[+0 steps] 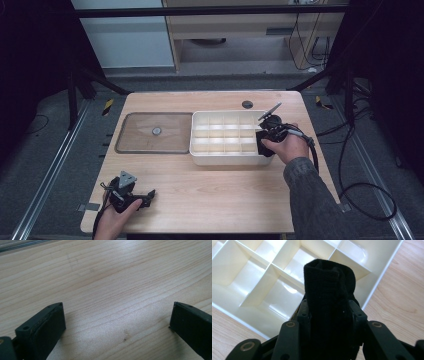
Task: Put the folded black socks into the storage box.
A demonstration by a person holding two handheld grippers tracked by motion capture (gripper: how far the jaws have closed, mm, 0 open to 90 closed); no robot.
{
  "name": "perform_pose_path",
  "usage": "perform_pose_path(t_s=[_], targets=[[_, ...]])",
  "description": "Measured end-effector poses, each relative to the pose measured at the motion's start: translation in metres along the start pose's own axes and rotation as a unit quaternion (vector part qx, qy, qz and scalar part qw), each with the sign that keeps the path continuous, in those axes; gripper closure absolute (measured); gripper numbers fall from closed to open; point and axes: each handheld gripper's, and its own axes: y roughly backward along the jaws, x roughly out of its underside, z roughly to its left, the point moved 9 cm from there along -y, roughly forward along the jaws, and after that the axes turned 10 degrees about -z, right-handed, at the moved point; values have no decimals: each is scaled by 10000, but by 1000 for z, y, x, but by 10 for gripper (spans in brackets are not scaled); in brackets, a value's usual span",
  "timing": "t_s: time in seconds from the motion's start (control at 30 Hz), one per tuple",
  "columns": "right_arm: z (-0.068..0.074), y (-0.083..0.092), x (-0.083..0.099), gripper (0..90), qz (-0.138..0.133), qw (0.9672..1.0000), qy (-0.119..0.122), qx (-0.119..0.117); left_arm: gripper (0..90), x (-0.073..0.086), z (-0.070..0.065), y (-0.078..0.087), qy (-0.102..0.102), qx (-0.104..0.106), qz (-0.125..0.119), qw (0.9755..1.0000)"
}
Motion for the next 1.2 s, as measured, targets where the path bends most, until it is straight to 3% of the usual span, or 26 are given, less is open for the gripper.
perform_pose_path(t_s=[0.6,0.73,0.8,1.2], targets=[[7,-10,10,632,-40,9997,-192,-162,0,0,0,0,-5,5,4,10000],[6,-12,12,633,-28,9999,-116,-122,0,0,0,0,-9,5,4,10000],[9,-12,12,634,20,9997,-218,-144,0,0,0,0,-9,5,2,10000],[9,-16,16,628,13,9995,-260,-152,0,0,0,0,-8,5,2,10000]])
